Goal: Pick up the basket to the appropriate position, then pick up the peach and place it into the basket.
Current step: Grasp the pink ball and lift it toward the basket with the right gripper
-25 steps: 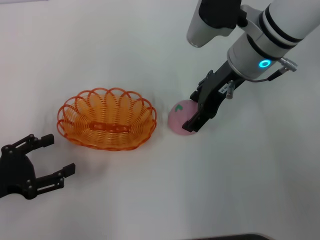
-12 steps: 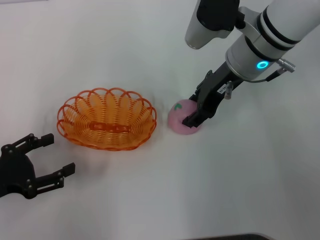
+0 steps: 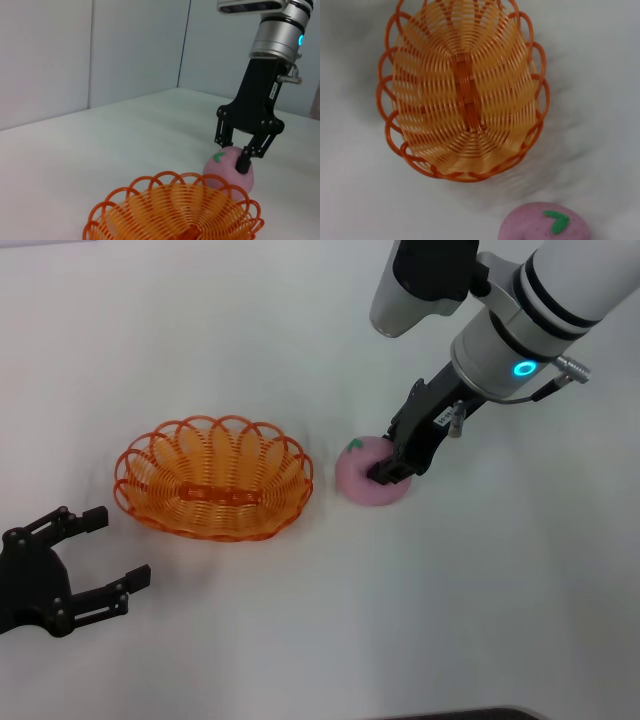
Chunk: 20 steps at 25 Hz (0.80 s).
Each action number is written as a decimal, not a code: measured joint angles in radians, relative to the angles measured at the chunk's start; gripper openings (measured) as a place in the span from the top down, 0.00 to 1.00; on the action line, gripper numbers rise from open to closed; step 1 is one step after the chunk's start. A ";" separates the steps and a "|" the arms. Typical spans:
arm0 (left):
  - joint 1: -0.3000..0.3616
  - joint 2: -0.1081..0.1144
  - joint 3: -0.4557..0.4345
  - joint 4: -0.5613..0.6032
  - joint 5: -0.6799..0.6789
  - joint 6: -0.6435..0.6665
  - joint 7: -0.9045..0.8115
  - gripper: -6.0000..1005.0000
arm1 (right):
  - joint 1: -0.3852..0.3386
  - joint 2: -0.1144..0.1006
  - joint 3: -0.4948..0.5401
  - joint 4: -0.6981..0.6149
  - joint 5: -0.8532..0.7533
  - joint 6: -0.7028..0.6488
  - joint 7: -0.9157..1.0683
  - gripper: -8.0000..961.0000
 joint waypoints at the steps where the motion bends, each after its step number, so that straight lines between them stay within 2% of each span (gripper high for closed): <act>1: 0.000 0.000 0.000 0.000 0.000 0.000 0.000 0.13 | -0.001 0.000 0.001 -0.003 0.000 -0.002 0.000 0.63; 5: 0.000 0.001 -0.001 0.000 0.002 0.000 -0.001 0.13 | -0.004 -0.003 0.009 -0.022 0.000 -0.026 0.003 0.62; 15: 0.000 0.001 -0.002 0.000 0.003 0.000 -0.003 0.13 | -0.042 -0.008 0.046 -0.224 0.000 -0.142 0.038 0.62; 20: 0.000 0.001 -0.001 0.000 0.003 0.000 -0.005 0.13 | -0.051 -0.008 0.055 -0.266 0.000 -0.166 0.049 0.61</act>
